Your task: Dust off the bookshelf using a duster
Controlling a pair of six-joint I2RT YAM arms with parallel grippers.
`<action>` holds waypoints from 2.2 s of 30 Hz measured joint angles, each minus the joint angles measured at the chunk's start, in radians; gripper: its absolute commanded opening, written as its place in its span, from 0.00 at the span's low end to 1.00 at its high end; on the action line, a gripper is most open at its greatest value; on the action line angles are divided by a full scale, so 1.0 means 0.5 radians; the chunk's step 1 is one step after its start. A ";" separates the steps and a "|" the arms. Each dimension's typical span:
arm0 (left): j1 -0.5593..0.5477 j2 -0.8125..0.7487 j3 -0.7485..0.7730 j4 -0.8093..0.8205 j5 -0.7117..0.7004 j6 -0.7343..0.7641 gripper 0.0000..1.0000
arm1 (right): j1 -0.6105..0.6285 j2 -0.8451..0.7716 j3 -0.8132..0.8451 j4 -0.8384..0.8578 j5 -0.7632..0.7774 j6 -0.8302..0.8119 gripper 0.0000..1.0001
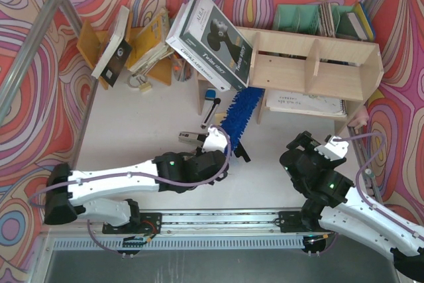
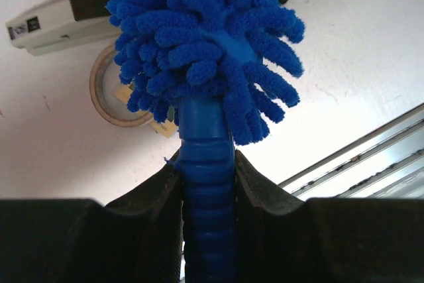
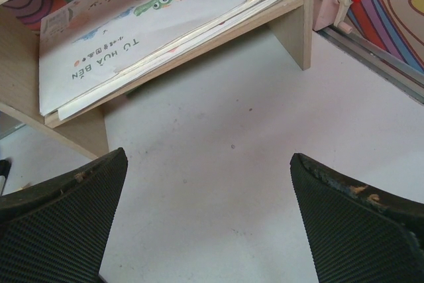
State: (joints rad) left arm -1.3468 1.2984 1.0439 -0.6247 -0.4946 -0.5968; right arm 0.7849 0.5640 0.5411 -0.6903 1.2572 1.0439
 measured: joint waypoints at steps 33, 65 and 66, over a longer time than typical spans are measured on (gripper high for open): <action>-0.002 -0.096 -0.010 0.049 -0.079 -0.018 0.00 | 0.000 0.009 0.000 -0.015 0.000 0.018 0.99; -0.003 -0.062 -0.034 0.024 -0.105 0.022 0.00 | 0.000 0.040 0.000 -0.011 -0.001 -0.001 0.99; -0.003 -0.076 -0.033 0.021 -0.106 0.027 0.00 | 0.000 0.040 0.000 -0.010 -0.001 -0.001 0.99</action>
State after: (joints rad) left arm -1.3483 1.2602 1.0275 -0.6144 -0.5476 -0.5835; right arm 0.7849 0.5838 0.5411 -0.6952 1.2568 1.0435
